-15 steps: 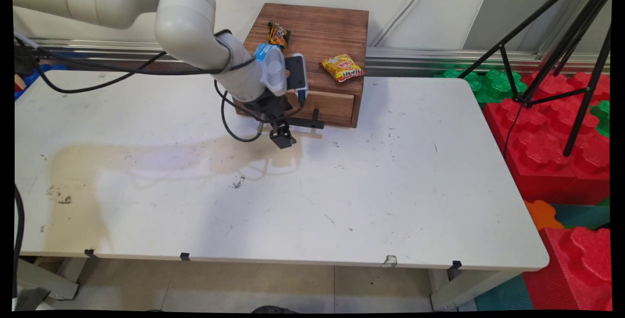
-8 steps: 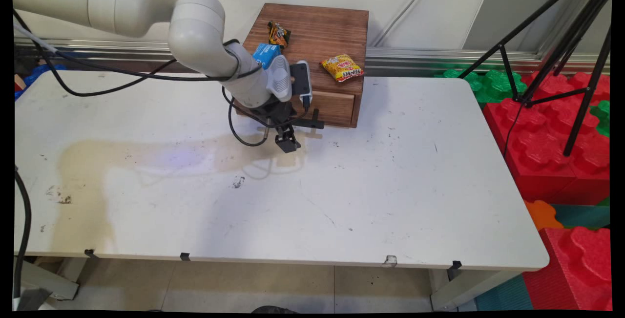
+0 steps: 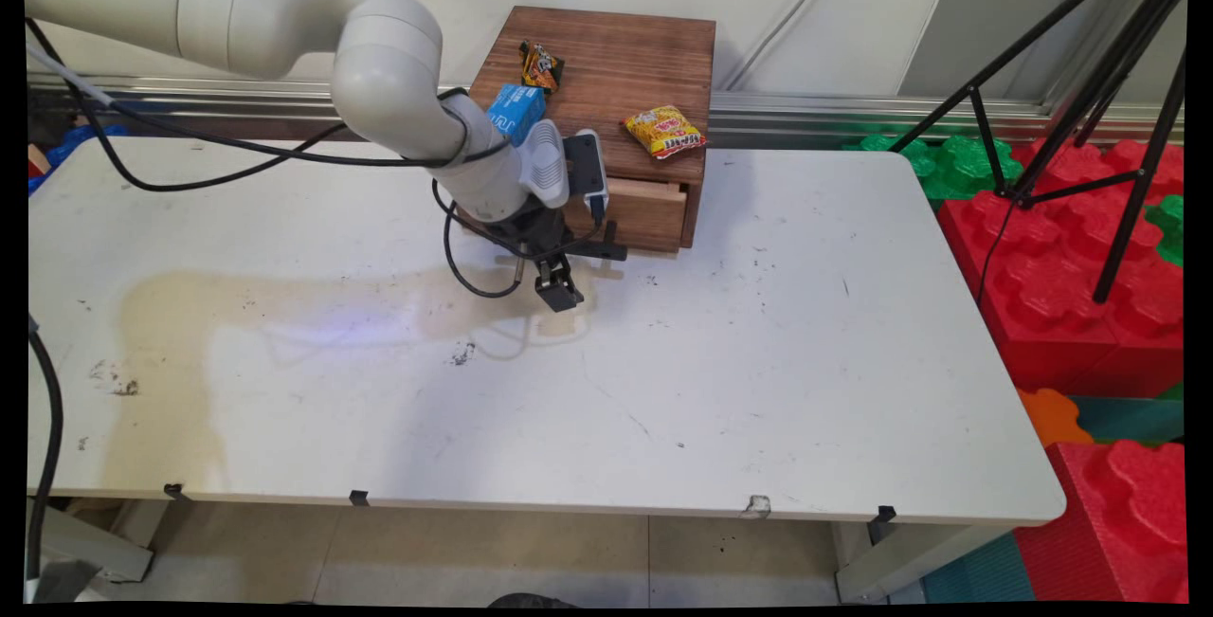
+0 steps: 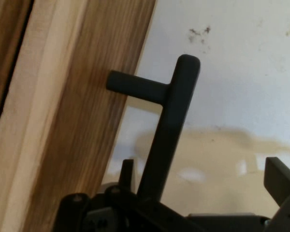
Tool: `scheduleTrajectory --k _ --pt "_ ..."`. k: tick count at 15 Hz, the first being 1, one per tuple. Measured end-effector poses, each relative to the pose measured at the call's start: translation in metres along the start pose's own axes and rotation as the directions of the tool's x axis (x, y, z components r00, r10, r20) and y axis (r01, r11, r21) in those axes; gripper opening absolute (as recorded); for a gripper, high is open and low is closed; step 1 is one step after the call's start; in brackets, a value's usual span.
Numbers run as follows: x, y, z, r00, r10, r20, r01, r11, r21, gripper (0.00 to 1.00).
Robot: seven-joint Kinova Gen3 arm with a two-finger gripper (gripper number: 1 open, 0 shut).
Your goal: Open the drawer
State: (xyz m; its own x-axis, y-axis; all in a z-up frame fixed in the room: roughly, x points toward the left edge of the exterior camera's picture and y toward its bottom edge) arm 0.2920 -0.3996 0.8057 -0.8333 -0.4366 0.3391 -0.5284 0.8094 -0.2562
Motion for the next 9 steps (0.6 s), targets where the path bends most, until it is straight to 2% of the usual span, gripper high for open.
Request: scheduleTrajectory --k 9 --pt "0.001 0.027 -0.013 0.996 -0.060 0.063 0.063 0.997 -0.048 1.00"
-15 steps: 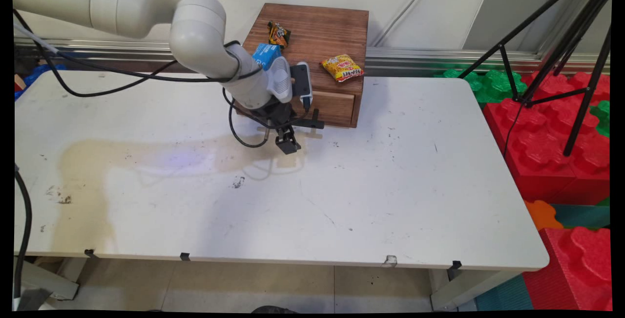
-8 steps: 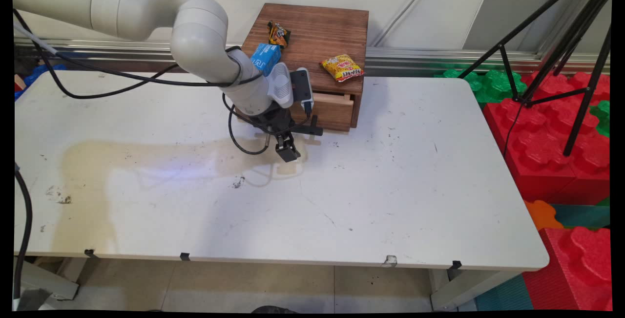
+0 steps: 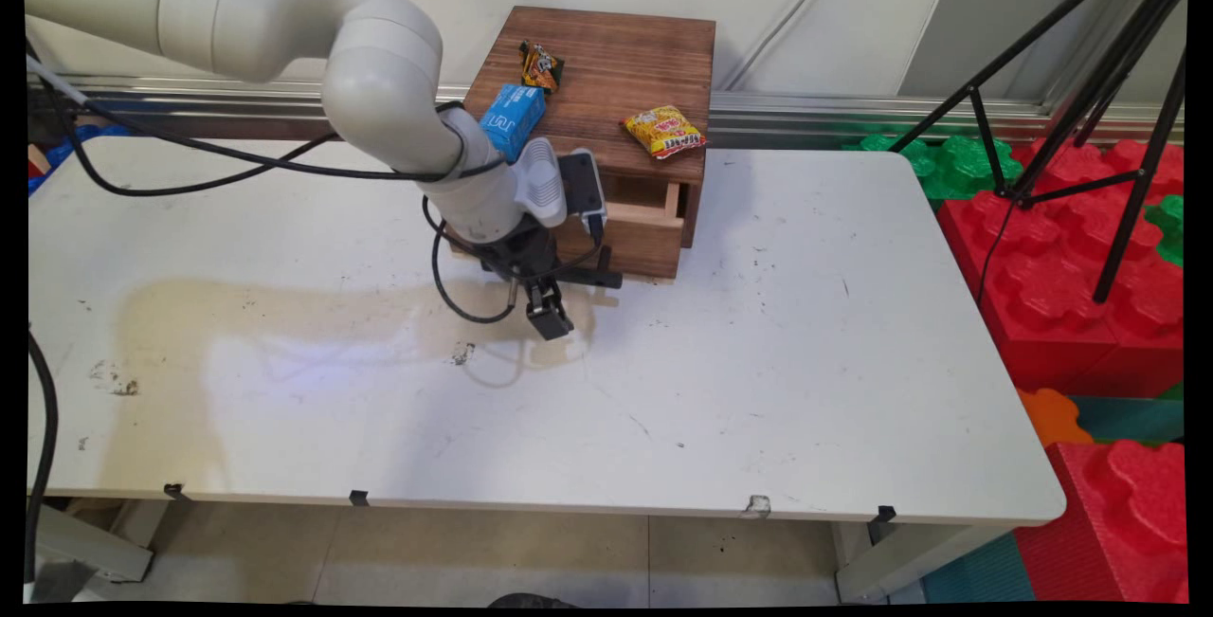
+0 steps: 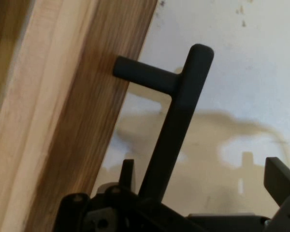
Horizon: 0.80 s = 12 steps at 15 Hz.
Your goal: Open the drawer
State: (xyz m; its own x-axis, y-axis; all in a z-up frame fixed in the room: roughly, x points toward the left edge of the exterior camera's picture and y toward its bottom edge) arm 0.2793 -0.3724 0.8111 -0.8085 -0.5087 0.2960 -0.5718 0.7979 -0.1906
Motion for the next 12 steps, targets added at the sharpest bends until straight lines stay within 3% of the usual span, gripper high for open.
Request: scheduleTrajectory --k 12 --pt "-0.003 0.040 -0.014 0.996 -0.048 0.080 0.053 0.997 -0.061 1.00"
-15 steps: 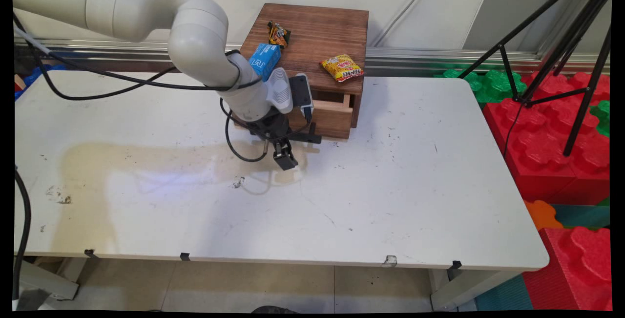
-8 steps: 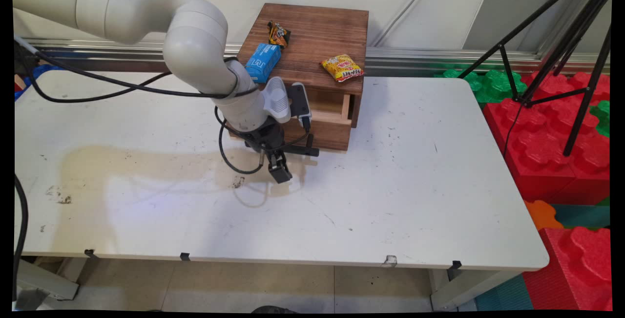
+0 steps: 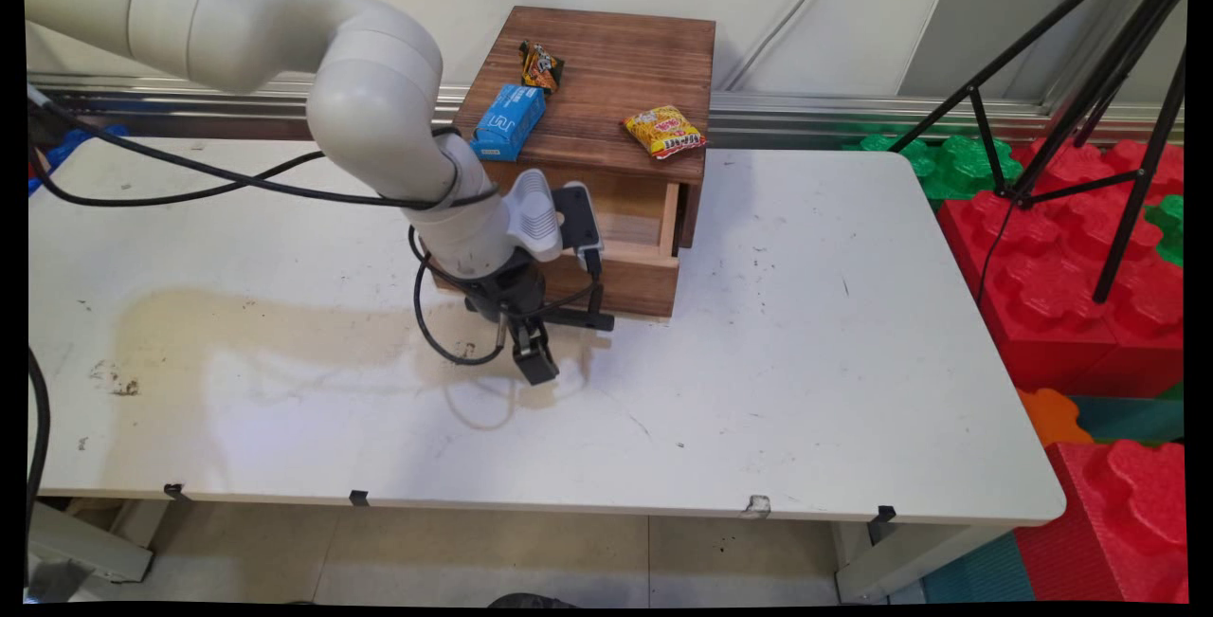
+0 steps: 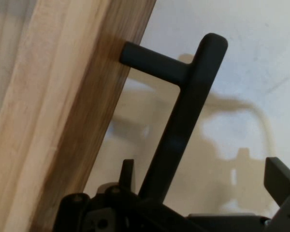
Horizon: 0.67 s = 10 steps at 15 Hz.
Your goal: Open the drawer
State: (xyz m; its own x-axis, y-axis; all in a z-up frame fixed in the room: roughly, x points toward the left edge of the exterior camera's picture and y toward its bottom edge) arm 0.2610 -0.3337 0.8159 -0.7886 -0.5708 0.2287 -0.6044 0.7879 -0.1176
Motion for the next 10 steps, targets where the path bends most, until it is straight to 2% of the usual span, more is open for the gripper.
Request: scheduleTrajectory --k 10 --pt "-0.004 0.036 -0.011 0.999 -0.008 0.032 0.010 0.999 -0.053 1.00"
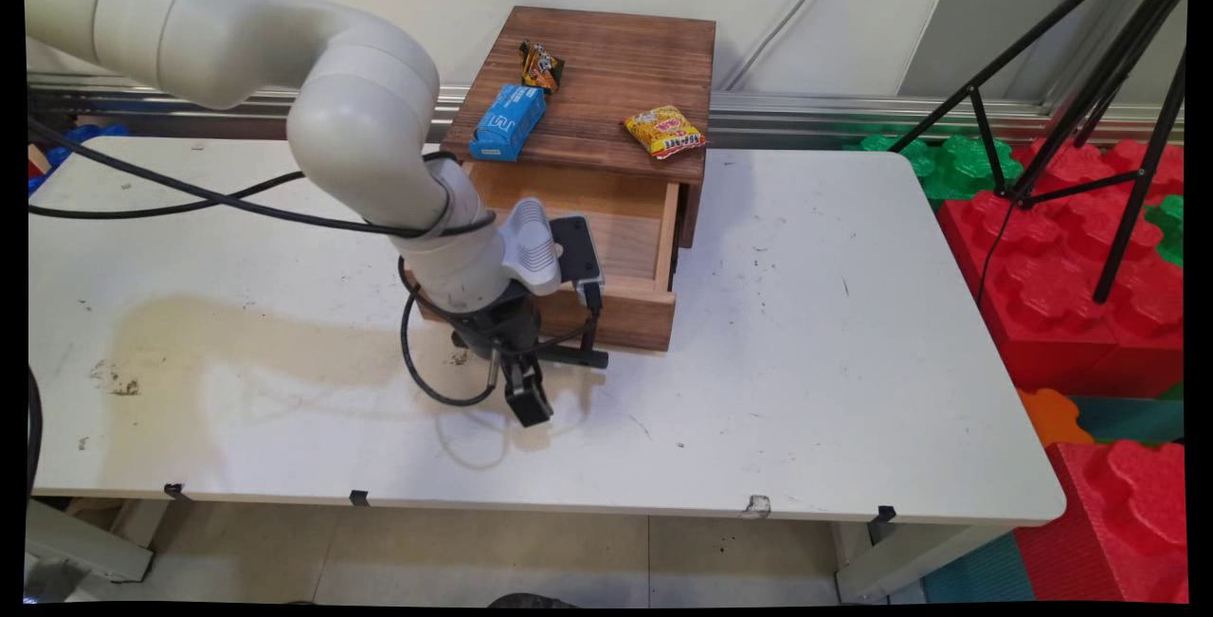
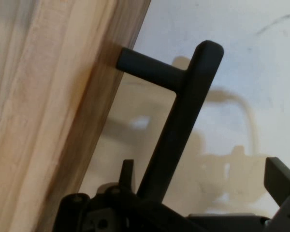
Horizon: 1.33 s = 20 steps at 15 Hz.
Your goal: Open the drawer
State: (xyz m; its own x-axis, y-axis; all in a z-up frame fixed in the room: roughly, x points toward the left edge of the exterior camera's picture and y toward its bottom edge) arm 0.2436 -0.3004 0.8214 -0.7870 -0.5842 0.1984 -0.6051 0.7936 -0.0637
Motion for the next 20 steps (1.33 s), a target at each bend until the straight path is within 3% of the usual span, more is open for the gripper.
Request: scheduleTrajectory --k 20 --pt "-0.015 0.045 -0.014 0.996 0.084 0.022 -0.083 0.995 -0.059 1.00"
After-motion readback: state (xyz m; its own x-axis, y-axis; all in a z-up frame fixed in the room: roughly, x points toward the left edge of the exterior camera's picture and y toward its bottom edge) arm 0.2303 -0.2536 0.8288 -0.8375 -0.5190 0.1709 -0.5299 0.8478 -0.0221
